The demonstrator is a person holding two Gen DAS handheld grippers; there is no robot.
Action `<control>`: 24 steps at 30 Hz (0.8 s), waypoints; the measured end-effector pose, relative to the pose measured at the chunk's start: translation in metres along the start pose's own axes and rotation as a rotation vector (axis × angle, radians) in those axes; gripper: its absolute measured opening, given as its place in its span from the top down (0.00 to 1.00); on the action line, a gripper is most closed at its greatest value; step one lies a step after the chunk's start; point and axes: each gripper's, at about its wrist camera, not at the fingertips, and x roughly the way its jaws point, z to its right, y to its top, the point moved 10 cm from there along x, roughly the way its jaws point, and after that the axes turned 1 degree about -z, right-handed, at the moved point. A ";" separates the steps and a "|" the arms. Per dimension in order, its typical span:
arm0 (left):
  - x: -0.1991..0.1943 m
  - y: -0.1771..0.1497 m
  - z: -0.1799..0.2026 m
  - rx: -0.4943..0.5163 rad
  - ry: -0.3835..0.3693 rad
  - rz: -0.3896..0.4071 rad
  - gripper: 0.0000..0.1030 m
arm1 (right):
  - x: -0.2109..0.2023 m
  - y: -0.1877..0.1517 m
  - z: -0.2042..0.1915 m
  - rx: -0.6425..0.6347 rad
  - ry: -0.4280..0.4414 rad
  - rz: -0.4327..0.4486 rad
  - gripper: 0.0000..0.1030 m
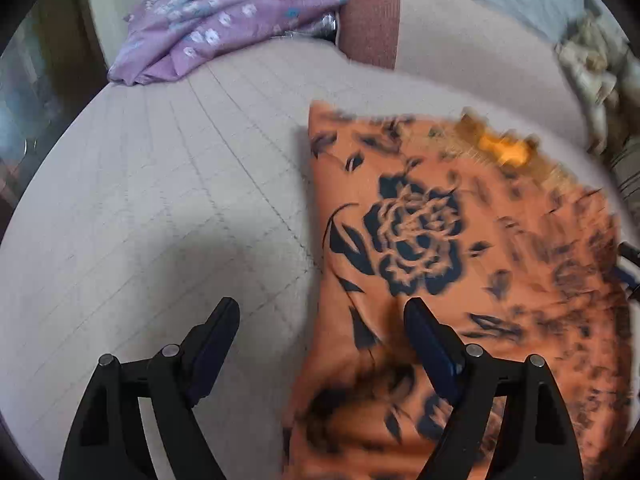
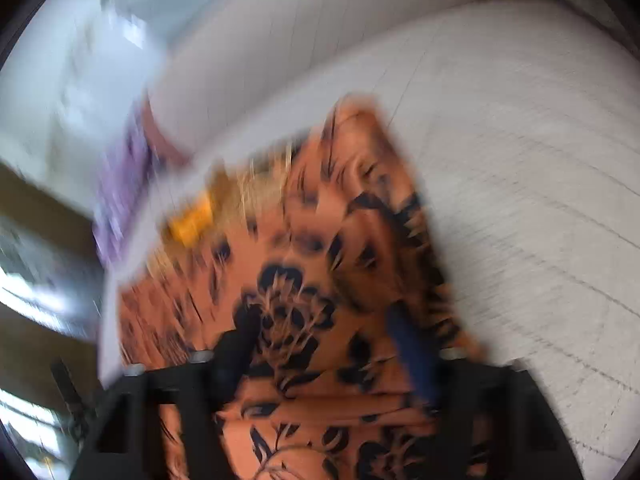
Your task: Fold small clothes
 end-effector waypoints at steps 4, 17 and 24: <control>-0.043 -0.015 -0.016 -0.019 -0.008 0.061 0.17 | -0.045 -0.008 -0.008 -0.048 -0.023 0.066 0.29; -0.104 -0.101 -0.023 -0.036 -0.131 0.080 0.17 | -0.021 0.027 -0.035 0.006 0.250 -0.043 0.28; -0.089 -0.113 -0.040 -0.115 -0.103 0.021 0.17 | 0.038 0.096 0.037 0.418 0.346 0.082 0.29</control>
